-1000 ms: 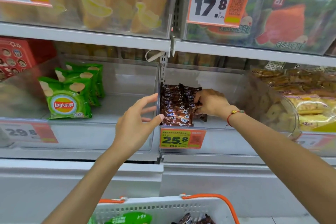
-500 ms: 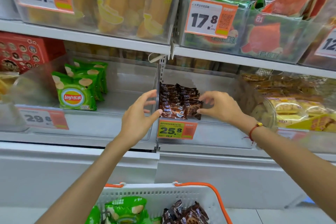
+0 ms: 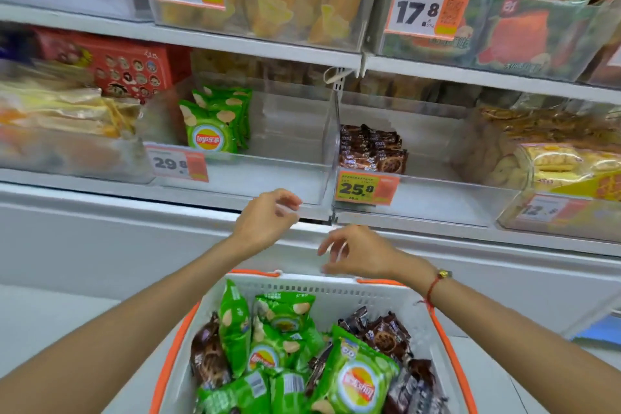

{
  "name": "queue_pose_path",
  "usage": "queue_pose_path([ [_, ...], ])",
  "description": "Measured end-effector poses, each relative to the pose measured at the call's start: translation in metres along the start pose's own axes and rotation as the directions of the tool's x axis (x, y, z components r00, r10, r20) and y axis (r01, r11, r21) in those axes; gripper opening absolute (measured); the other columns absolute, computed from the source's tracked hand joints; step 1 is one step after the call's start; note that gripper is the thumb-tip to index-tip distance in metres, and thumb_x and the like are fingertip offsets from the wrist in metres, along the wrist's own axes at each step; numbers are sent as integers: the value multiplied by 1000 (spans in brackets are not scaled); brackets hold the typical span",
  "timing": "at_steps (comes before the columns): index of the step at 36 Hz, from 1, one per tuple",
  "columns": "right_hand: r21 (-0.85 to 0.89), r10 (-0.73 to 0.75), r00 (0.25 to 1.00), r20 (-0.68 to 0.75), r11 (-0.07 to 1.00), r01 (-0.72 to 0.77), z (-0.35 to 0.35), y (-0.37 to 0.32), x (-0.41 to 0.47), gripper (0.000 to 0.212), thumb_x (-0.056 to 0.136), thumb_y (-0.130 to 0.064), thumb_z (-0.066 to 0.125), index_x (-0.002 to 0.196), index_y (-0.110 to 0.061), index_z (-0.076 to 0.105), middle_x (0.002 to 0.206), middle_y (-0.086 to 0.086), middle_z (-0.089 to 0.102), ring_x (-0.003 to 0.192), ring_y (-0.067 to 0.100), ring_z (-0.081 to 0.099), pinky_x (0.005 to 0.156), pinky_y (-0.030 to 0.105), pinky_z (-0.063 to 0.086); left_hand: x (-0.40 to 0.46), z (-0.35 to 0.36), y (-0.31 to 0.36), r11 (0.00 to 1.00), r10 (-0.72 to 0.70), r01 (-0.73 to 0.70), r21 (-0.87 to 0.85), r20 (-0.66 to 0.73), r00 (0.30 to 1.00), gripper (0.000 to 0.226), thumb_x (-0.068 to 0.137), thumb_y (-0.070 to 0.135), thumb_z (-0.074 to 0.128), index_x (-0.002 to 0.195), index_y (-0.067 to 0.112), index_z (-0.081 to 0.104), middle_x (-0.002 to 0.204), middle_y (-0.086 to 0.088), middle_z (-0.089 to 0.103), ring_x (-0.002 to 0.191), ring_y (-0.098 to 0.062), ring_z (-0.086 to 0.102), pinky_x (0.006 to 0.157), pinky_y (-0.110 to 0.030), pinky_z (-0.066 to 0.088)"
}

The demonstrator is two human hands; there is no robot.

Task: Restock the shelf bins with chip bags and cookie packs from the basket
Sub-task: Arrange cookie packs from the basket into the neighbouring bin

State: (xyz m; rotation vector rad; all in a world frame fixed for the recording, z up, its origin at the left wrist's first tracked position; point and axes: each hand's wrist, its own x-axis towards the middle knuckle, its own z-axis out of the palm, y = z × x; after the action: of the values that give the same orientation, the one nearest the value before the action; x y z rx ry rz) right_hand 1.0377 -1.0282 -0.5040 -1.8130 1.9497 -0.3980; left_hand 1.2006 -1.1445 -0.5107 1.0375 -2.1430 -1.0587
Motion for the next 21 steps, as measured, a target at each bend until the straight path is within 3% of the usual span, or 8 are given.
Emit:
queue_pose_path([
  [6, -197, 76, 922, 380, 980, 1, 84, -17, 14, 38, 83, -32, 72, 118, -17, 65, 114, 7, 66, 104, 23, 60, 84, 29, 44, -39, -8, -66, 961, -233, 186, 207, 232, 945, 18, 83, 9, 65, 78, 26, 66, 88, 1, 68, 94, -17, 65, 91, -33, 50],
  [10, -283, 109, 834, 542, 957, 58, 136, -25, 7, 41, 86, -34, 68, 123, -16, 62, 121, 9, 62, 111, 27, 57, 87, 31, 44, -79, 5, -99, 917, -339, 191, 351, 428, 838, 19, 89, 8, 54, 92, 5, 72, 95, -14, 70, 72, -11, 55, 73, -20, 48],
  [12, -309, 123, 791, 599, 947, 87, 155, -27, -3, 43, 87, -38, 67, 123, -16, 61, 119, 8, 63, 110, 27, 57, 87, 33, 45, -98, 15, -114, 873, -411, 153, 464, 528, 743, 20, 91, 11, 51, 94, 5, 70, 92, -19, 66, 71, -15, 52, 77, -25, 51],
  [14, -322, 120, 762, 637, 939, 121, 171, -29, -12, 47, 88, -41, 65, 125, -14, 60, 117, 8, 64, 109, 27, 58, 87, 34, 47, -114, 26, -126, 831, -499, 125, 541, 628, 598, 13, 92, 14, 54, 98, 12, 66, 91, -11, 59, 78, -19, 51, 84, -35, 52],
  [17, -308, 92, 746, 659, 938, 156, 191, -32, -23, 54, 88, -47, 62, 129, -11, 58, 119, 9, 64, 110, 27, 58, 82, 32, 45, -132, 39, -138, 821, -534, 83, 565, 709, 460, 36, 91, 21, 64, 124, 8, 58, 105, -4, 55, 96, -19, 53, 88, -33, 46],
  [21, -232, 44, 778, 626, 964, 132, 207, -34, -26, 51, 87, -42, 66, 126, -11, 60, 121, 7, 64, 110, 27, 58, 76, 26, 41, -143, 46, -148, 836, -486, 16, 549, 726, 486, 44, 88, 24, 67, 129, 10, 56, 125, -13, 58, 115, -27, 54, 75, -23, 36],
])
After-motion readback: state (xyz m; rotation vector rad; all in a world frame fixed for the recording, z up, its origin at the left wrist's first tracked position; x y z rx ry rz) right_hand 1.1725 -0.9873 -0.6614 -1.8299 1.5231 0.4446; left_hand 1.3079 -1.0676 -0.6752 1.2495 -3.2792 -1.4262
